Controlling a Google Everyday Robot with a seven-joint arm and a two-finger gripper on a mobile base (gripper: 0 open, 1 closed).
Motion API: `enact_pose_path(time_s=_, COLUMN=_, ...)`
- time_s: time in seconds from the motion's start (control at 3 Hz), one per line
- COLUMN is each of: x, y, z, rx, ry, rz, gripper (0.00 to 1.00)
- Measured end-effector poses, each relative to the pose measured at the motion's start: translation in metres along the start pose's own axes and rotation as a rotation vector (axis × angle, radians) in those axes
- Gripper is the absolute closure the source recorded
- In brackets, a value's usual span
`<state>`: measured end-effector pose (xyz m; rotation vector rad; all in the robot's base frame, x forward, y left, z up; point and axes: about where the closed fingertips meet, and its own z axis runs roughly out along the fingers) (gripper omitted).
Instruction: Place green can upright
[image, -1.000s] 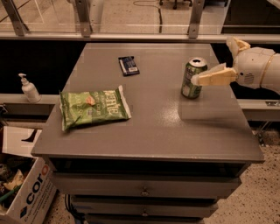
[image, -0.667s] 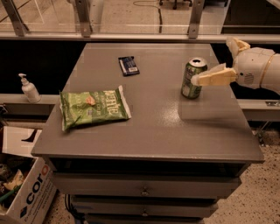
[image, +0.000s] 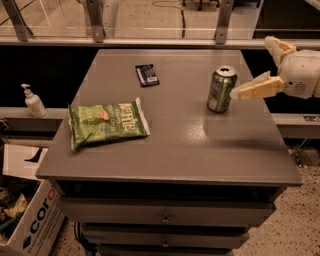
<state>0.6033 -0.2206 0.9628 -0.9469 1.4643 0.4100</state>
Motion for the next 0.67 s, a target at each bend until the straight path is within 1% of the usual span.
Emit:
enact_pose_path(time_s=0.33, x=0.0027, y=0.0011, z=-0.0189, rx=-0.092, ry=0.013, rz=-0.035, gripper=0.00)
enact_pose_path(time_s=0.67, x=0.0027, y=0.0012, z=-0.0188, rx=-0.092, ry=0.013, rz=-0.035, gripper=0.00)
